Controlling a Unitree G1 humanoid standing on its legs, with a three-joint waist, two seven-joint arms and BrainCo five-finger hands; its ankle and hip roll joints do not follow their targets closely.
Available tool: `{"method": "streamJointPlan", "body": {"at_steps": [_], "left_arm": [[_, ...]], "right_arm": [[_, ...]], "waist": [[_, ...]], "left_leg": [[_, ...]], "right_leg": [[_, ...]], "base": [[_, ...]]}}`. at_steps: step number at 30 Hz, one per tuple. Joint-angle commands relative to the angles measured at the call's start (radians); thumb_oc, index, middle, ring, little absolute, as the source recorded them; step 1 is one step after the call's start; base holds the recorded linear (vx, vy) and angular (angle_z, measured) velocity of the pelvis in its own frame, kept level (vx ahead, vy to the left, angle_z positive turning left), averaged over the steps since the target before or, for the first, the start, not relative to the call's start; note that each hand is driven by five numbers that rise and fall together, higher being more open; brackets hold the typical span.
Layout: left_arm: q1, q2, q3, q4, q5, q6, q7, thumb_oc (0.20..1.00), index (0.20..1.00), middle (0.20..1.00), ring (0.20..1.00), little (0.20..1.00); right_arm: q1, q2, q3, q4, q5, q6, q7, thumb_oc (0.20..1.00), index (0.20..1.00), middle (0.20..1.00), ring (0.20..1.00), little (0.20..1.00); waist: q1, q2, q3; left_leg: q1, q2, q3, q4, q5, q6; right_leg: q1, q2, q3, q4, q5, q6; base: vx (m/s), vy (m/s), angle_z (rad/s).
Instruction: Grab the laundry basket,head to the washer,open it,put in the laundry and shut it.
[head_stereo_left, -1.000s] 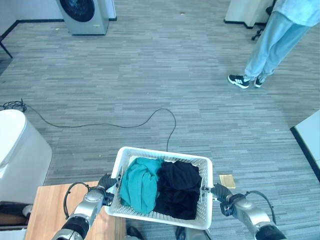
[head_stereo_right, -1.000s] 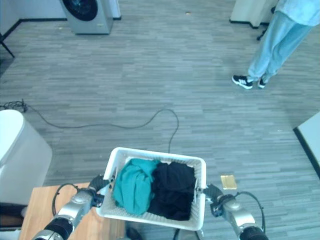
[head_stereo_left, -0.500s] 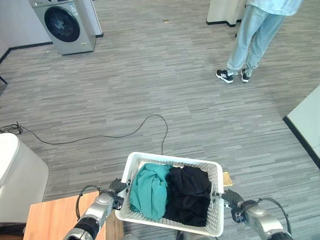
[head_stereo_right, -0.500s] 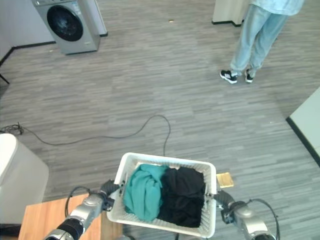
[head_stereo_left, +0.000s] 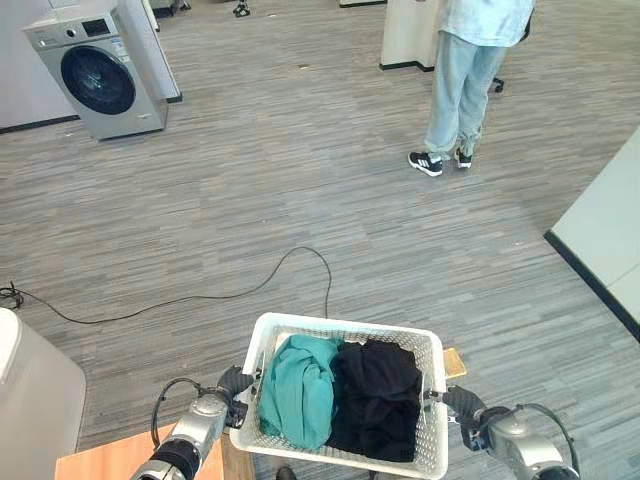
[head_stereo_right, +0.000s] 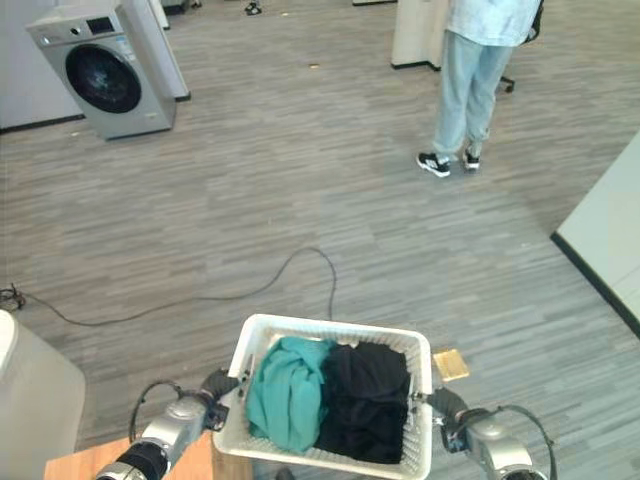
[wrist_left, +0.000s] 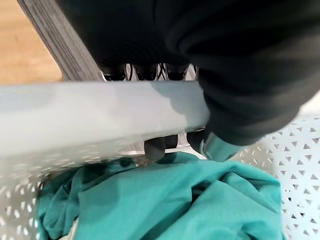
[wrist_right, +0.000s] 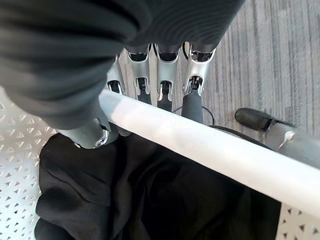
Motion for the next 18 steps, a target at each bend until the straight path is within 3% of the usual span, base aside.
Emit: {"method": "streamJointPlan", "body": {"at_steps": [1,3,6,7,9,11,13,15,17,18], "left_arm": [[-0.032,0.011,0.025,-0.085,-0.053,-0.063,-0.098,0.2,0.2,0.2,0.2,0.2],[-0.033,0.014,0.03,-0.098,-0.051,-0.059,-0.094,0.2,0.2,0.2,0.2,0.2],[-0.031,0.017,0.039,-0.099,-0.05,-0.056,-0.089,0.2,0.2,0.2,0.2,0.2],[-0.043,0.02,0.042,-0.084,-0.051,-0.058,-0.09,0.2,0.2,0.2,0.2,0.2],[-0.043,0.02,0.042,-0.084,-0.051,-0.059,-0.09,0.2,0.2,0.2,0.2,0.2],[-0.062,0.017,0.043,-0.06,-0.052,-0.065,-0.089,0.2,0.2,0.2,0.2,0.2],[-0.077,0.009,0.04,-0.051,-0.053,-0.068,-0.086,0.2,0.2,0.2,0.2,0.2],[-0.095,0.003,0.039,-0.04,-0.053,-0.077,-0.084,0.2,0.2,0.2,0.2,0.2],[-0.112,-0.016,0.032,-0.031,-0.051,-0.081,-0.081,0.2,0.2,0.2,0.2,0.2],[-0.114,-0.027,0.026,-0.023,-0.055,-0.082,-0.078,0.2,0.2,0.2,0.2,0.2]], "right_arm": [[-0.053,0.046,-0.017,-0.033,0.079,-0.059,0.12,0.2,0.2,0.2,0.2,0.2],[-0.063,0.053,-0.017,-0.032,0.07,-0.062,0.12,0.2,0.2,0.2,0.2,0.2],[-0.062,0.052,-0.023,-0.028,0.075,-0.062,0.122,0.2,0.2,0.2,0.2,0.2],[-0.055,0.043,-0.031,-0.045,0.095,-0.054,0.129,0.2,0.2,0.2,0.2,0.2],[-0.055,0.043,-0.031,-0.045,0.096,-0.053,0.129,0.2,0.2,0.2,0.2,0.2],[-0.053,0.029,-0.028,-0.056,0.119,-0.055,0.128,0.2,0.2,0.2,0.2,0.2],[-0.057,0.022,-0.029,-0.055,0.127,-0.06,0.125,0.2,0.2,0.2,0.2,0.2],[-0.048,0.01,-0.036,-0.076,0.127,-0.06,0.124,0.2,0.2,0.2,0.2,0.2],[-0.029,-0.002,-0.046,-0.089,0.111,-0.057,0.129,0.2,0.2,0.2,0.2,0.2],[-0.015,-0.009,-0.051,-0.091,0.11,-0.056,0.129,0.2,0.2,0.2,0.2,0.2]], "waist": [[0.002,-0.017,0.012],[-0.001,-0.008,0.042],[-0.012,0.001,0.055],[-0.041,-0.006,0.068],[-0.041,-0.005,0.068],[-0.045,-0.018,0.068],[-0.059,-0.019,0.075],[-0.083,-0.03,0.087],[-0.11,-0.039,0.09],[-0.117,-0.039,0.087]], "left_leg": [[-0.011,-0.043,0.01,0.051,-0.021,0.014],[0.027,-0.058,0.012,0.051,-0.059,0.033],[0.044,-0.063,0.01,0.053,-0.078,0.042],[0.036,-0.064,-0.007,0.087,-0.078,0.037],[0.036,-0.063,-0.008,0.089,-0.079,0.037],[0.064,-0.088,-0.018,0.104,-0.136,0.022],[0.066,-0.087,-0.028,0.122,-0.143,0.015],[0.107,-0.096,-0.062,0.133,-0.178,-0.004],[0.141,-0.104,-0.098,0.153,-0.199,-0.016],[0.157,-0.101,-0.123,0.185,-0.202,-0.028]], "right_leg": [[0.004,-0.055,0.035,0.272,-0.025,0.097],[-0.071,-0.115,-0.007,0.443,0.076,0.132],[-0.118,-0.118,-0.02,0.527,0.067,0.141],[-0.18,-0.012,0.04,0.461,0.017,0.105],[-0.179,-0.012,0.04,0.461,0.017,0.105],[-0.21,-0.04,0.022,0.29,-0.009,0.094],[-0.226,-0.041,0.02,0.208,0.026,0.084],[-0.262,-0.053,0.07,0.091,0.084,0.107],[-0.288,-0.057,0.123,0.087,0.12,0.115],[-0.273,-0.04,0.12,0.112,0.118,0.099]], "base": [[0.06,0.188,0.03],[0.12,0.245,-0.03],[0.15,0.141,0.0],[0.09,-0.017,0.01],[0.14,0.002,0.07],[0.28,-0.02,0.25],[0.18,-0.091,0.11],[0.41,-0.133,0.23],[0.5,-0.191,0.6],[0.48,-0.22,1.21]]}}
